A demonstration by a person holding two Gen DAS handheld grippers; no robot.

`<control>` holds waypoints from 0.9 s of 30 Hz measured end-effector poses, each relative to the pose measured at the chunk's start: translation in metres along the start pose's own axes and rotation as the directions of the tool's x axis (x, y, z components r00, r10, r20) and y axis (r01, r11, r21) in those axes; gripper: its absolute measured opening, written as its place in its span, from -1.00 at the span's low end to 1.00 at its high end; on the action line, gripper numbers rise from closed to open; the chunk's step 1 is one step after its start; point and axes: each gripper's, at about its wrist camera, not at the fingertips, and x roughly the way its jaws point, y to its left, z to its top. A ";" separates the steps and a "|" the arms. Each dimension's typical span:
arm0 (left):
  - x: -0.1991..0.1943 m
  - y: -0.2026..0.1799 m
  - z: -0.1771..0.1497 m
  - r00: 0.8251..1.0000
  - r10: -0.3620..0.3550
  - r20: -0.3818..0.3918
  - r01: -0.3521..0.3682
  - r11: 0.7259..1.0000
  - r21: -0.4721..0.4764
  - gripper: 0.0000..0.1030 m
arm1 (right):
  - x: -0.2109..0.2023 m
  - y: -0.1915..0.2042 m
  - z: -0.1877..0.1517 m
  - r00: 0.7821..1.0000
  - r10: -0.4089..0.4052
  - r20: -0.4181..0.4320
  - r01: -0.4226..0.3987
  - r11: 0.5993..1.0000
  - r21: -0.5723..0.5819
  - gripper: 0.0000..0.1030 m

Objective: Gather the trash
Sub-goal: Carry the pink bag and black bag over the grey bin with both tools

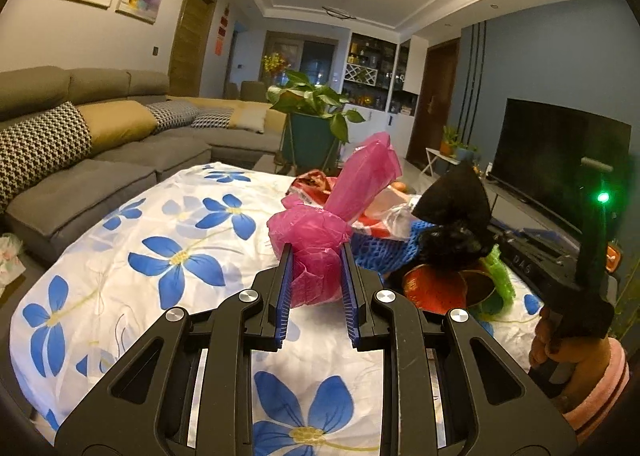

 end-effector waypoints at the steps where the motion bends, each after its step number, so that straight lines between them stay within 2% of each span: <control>1: 0.000 -0.001 0.001 1.000 -0.002 0.001 0.002 1.000 0.003 -0.58 | -0.008 -0.003 0.003 1.000 -0.011 0.022 0.011 1.000 0.007 -0.86; 3: -0.002 -0.005 0.003 1.000 -0.006 0.010 0.006 1.000 0.012 -0.58 | -0.020 -0.008 0.008 0.998 -0.023 0.051 0.022 1.000 0.020 -0.94; 15: -0.011 -0.046 0.021 0.994 -0.108 0.029 0.107 0.993 0.053 -0.58 | -0.089 -0.039 0.010 0.987 -0.083 0.141 0.074 0.995 0.069 -0.97; 21: -0.010 -0.084 0.037 0.983 -0.180 0.042 0.175 0.979 0.108 -0.58 | -0.117 -0.059 0.013 0.974 -0.135 0.180 0.118 0.988 0.098 -0.97; 27: 0.006 -0.141 0.051 0.958 -0.284 0.041 0.273 0.945 0.179 -0.58 | -0.141 -0.088 0.017 0.950 -0.229 0.212 0.207 0.971 0.122 -0.97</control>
